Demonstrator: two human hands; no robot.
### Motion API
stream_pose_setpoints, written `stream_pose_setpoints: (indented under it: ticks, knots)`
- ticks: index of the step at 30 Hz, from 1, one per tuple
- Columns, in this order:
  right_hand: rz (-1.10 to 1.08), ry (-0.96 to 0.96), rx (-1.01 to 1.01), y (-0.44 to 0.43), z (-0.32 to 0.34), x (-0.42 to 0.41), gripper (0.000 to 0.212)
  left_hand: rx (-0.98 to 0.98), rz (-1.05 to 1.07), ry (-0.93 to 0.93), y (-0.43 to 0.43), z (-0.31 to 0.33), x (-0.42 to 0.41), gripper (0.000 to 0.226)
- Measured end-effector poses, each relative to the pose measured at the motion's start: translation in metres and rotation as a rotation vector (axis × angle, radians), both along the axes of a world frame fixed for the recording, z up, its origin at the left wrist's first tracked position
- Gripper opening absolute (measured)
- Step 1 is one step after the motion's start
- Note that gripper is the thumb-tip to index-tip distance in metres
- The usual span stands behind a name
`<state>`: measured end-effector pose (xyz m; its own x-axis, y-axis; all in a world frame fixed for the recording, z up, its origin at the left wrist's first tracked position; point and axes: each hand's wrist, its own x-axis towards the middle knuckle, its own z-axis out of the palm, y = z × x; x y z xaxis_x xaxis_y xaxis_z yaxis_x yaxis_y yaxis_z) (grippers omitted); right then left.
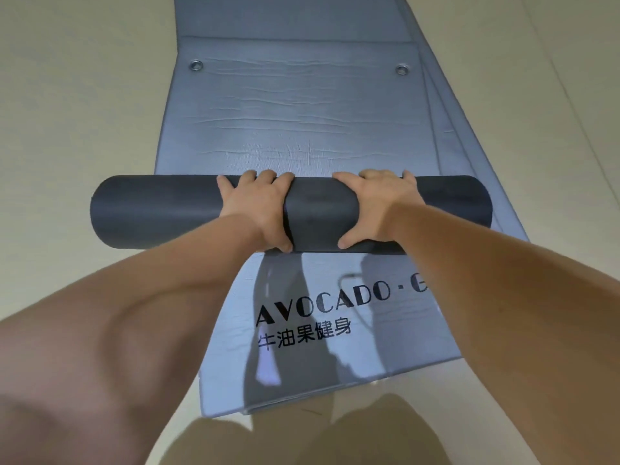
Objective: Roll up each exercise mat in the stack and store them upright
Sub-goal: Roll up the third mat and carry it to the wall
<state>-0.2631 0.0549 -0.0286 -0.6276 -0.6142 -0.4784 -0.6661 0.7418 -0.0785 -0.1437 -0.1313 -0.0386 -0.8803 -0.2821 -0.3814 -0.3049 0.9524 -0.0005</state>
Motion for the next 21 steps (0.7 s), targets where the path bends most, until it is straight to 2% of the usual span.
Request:
stream_pose_setpoints:
  ticks: [4, 9, 13, 17, 21]
  knots:
    - [-0.038, 0.02, -0.051, 0.01, 0.003, 0.016, 0.112, -0.045, -0.075, 0.067, 0.005, 0.001, 0.009, 0.089]
    - [-0.082, 0.069, -0.139, 0.039, -0.002, 0.059, 0.095, -0.102, -0.214, 0.126, 0.024, 0.001, 0.039, 0.063]
    - [-0.069, 0.019, -0.116, 0.069, 0.004, 0.091, 0.088, -0.05, -0.267, 0.096, 0.051, 0.007, 0.073, 0.058]
    - [-0.056, -0.056, -0.057, 0.097, 0.017, 0.129, 0.071, 0.026, -0.274, 0.023, 0.082, 0.021, 0.113, 0.059]
    - [-0.002, -0.098, 0.037, 0.111, 0.024, 0.161, 0.08, 0.066, -0.176, -0.04, 0.105, 0.023, 0.155, 0.057]
